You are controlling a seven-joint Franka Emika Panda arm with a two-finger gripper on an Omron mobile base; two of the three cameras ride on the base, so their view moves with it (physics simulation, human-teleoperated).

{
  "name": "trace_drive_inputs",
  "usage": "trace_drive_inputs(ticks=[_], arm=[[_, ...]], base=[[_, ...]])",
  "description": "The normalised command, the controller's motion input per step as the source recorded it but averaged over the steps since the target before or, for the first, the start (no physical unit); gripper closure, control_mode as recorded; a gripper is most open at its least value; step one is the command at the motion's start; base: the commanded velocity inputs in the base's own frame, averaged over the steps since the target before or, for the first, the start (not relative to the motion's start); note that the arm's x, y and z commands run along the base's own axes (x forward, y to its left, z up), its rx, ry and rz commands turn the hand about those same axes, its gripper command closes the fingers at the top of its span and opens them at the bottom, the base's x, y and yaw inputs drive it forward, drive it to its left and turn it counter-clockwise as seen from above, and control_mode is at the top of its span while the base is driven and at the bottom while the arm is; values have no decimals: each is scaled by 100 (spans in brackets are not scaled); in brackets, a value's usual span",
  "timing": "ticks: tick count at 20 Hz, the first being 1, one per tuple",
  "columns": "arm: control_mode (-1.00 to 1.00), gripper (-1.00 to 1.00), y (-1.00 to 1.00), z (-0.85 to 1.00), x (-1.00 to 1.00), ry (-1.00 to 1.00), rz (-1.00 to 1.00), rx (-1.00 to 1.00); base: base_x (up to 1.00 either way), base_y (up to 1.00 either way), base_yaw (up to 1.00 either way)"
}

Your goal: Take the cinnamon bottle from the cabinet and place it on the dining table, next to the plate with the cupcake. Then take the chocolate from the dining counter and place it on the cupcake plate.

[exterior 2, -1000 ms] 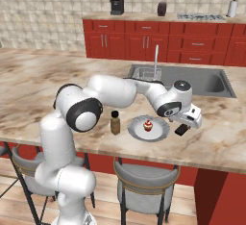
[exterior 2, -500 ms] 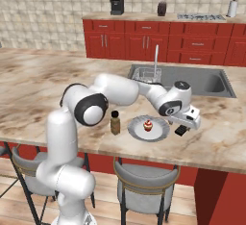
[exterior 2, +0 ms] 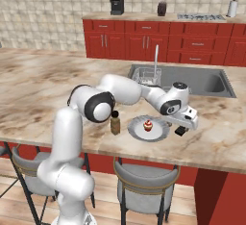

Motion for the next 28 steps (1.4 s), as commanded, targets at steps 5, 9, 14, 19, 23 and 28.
trace_drive_inputs(ticks=[5, 9, 14, 19, 23, 28], arm=[[-100, -100, -19, -12, 19, 0, 0, 5], [-100, -100, -14, -24, 26, 0, 0, 3], [-100, -100, -14, -22, 33, 0, 0, 3], [-100, -100, -19, -17, 20, 0, 0, 3], [-100, -100, -2, -32, 19, 0, 0, 0], [-100, 100, 0, -41, 12, 0, 0, 0]], base=[[0, 0, 0], [0, 0, 0], [0, 0, 0], [0, 0, 0], [0, 0, 0], [0, 0, 0]])
